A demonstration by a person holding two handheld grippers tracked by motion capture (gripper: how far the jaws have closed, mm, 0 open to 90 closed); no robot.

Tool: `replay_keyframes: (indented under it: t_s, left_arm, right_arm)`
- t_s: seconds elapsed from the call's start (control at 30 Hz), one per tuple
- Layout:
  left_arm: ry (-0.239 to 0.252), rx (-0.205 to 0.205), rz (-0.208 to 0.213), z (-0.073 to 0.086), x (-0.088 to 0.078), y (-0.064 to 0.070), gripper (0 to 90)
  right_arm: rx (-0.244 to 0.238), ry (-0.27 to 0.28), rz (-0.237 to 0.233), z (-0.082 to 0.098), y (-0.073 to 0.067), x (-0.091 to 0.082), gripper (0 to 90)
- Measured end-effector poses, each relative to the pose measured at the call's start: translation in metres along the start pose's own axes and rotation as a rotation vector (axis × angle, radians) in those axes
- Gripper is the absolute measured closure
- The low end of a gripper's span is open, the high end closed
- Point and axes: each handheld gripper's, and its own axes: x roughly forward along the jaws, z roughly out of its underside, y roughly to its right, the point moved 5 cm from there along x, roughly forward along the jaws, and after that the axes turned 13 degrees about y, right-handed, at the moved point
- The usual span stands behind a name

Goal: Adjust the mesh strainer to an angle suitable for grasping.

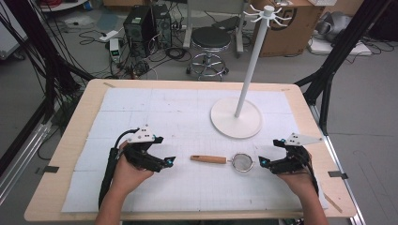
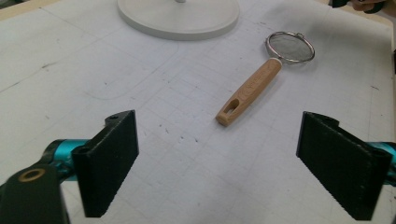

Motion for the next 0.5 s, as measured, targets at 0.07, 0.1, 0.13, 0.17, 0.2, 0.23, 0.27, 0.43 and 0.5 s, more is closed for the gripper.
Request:
replay_keyframes:
  t_s: [0.07,0.1,0.13,0.17,0.2,0.23,0.27,0.43,0.5]
  left_arm:
    - [0.013,-0.004,0.002,-0.001,-0.005,-0.001,9.7]
    - [0.022,-0.003,0.007,-0.002,-0.007,-0.002,5.8]
    - [0.026,-0.005,0.010,-0.003,-0.009,-0.002,5.8]
    - [0.035,-0.012,0.023,-0.003,-0.011,-0.003,4.8]
    - [0.034,-0.015,0.028,-0.003,-0.012,-0.003,2.2]
    - [0.031,-0.015,0.033,-0.002,-0.013,-0.003,1.6]
    - [0.031,-0.016,0.034,-0.002,-0.014,-0.003,1.6]
    - [0.047,-0.011,0.043,-0.003,-0.018,-0.003,1.6]
    - [0.047,0.004,0.037,-0.005,-0.020,-0.003,1.6]
  right_arm:
    - [0.001,0.002,0.000,0.000,0.000,0.000,0.5]
    - [0.004,0.001,0.001,0.000,0.000,0.000,0.5]
    - [0.004,0.001,0.001,0.000,0.000,0.000,0.5]
    - [0.004,-0.001,0.002,0.000,0.000,0.000,0.5]
    - [0.005,-0.004,0.003,0.000,0.000,0.000,0.5]
    - [0.004,-0.007,0.003,0.001,0.000,0.000,0.5]
    - [0.004,-0.006,0.002,0.001,0.000,0.001,0.5]
    - [0.002,-0.005,-0.003,0.000,-0.001,0.001,0.5]
    - [-0.002,-0.005,-0.005,0.000,-0.001,0.001,0.5]
